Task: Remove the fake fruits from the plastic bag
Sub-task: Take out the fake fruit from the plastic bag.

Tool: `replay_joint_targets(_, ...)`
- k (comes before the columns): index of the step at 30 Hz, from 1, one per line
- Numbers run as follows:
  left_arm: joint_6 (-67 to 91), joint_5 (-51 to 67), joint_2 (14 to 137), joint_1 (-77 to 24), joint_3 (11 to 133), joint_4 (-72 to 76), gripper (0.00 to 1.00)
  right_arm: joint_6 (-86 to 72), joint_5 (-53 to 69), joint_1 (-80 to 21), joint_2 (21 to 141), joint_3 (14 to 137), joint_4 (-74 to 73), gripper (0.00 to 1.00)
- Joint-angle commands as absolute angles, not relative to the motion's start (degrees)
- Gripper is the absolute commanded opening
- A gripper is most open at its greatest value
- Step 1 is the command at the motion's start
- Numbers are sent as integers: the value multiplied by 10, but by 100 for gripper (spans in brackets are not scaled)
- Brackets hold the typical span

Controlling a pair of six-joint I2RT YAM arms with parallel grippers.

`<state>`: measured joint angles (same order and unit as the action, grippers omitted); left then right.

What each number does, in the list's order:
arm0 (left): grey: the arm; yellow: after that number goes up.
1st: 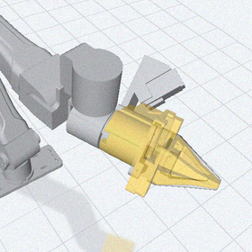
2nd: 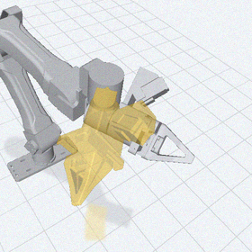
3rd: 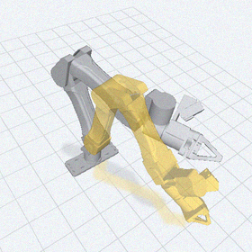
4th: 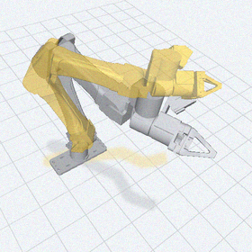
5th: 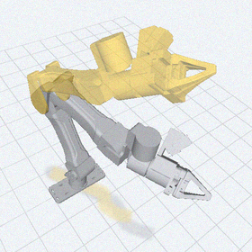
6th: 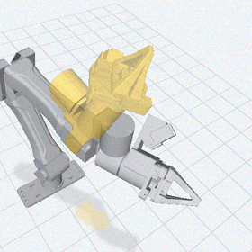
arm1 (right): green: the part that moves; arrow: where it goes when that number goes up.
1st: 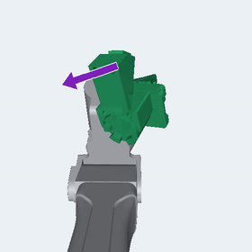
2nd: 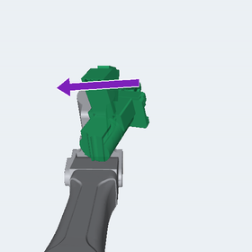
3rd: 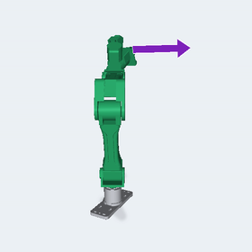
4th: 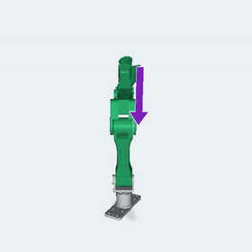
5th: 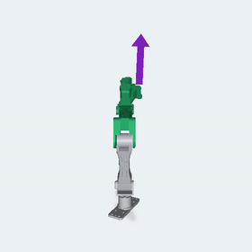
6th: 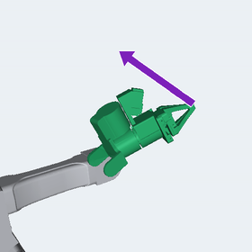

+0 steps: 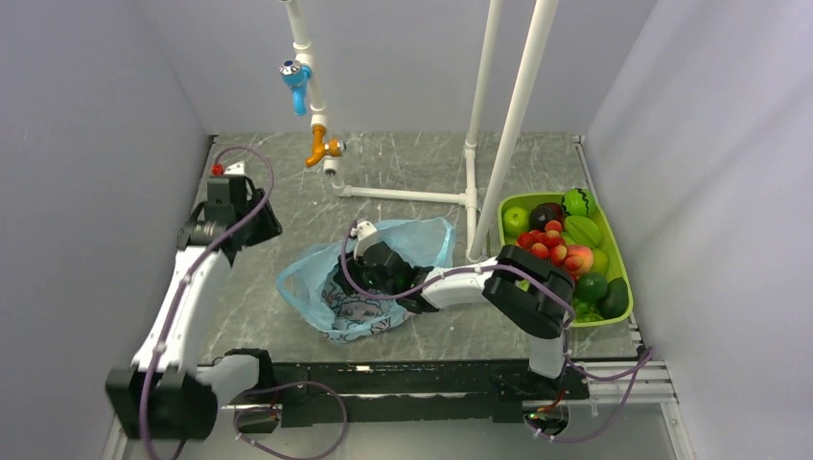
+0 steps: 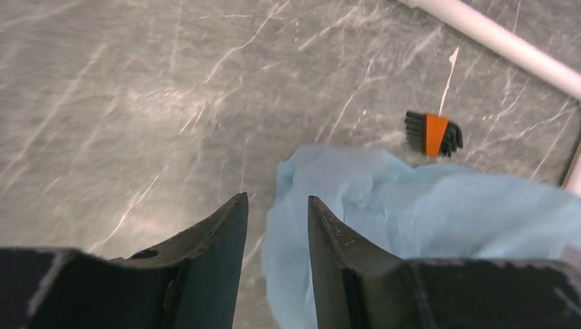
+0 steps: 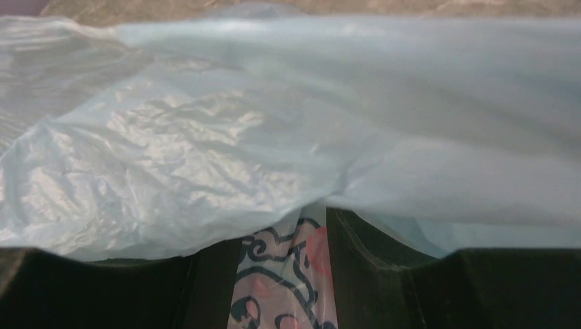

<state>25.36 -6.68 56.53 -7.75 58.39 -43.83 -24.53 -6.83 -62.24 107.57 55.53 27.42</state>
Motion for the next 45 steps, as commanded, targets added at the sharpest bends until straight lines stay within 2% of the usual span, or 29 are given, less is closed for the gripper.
replay_joint_targets(1, 206, 196, 684, 33, 593, -278, 42, -259, -53, -610, 1091, 570, 362, 49)
replay_joint_targets(5, 192, 261, 840, 35, 645, -269, 38, -270, -46, -599, 1117, 578, 380, 50)
replay_joint_targets(7, 187, 309, 903, 34, 658, -244, 35, -270, -49, -597, 1128, 584, 383, 54)
replay_joint_targets(11, 174, 296, 985, 19, 693, -265, 36, -271, -52, -590, 1155, 603, 377, 56)
replay_joint_targets(13, 166, 287, 1011, 11, 712, -285, 36, -271, -56, -587, 1161, 606, 379, 60)
replay_joint_targets(16, 166, 269, 1025, 9, 710, -323, 30, -268, -50, -578, 1168, 613, 385, 67)
replay_joint_targets(22, 170, 339, 1028, 4, 661, -316, 25, -245, -51, -576, 1198, 650, 376, 80)
replay_joint_targets(29, 183, 434, 989, -14, 588, -273, 18, -215, -58, -576, 1253, 709, 343, 80)
replay_joint_targets(34, 166, 399, 964, -14, 582, -283, 17, -206, -45, -579, 1262, 702, 334, 70)
replay_joint_targets(37, 156, 377, 955, -14, 596, -298, 20, -200, -69, -586, 1248, 671, 336, 62)
replay_joint_targets(38, 155, 361, 947, -14, 597, -302, 22, -192, -83, -588, 1244, 664, 333, 53)
replay_joint_targets(41, 159, 279, 899, -13, 590, -314, 38, -168, -113, -597, 1214, 652, 306, 36)
replay_joint_targets(45, 174, 186, 800, -14, 568, -331, 66, -155, -146, -604, 1128, 627, 266, 18)
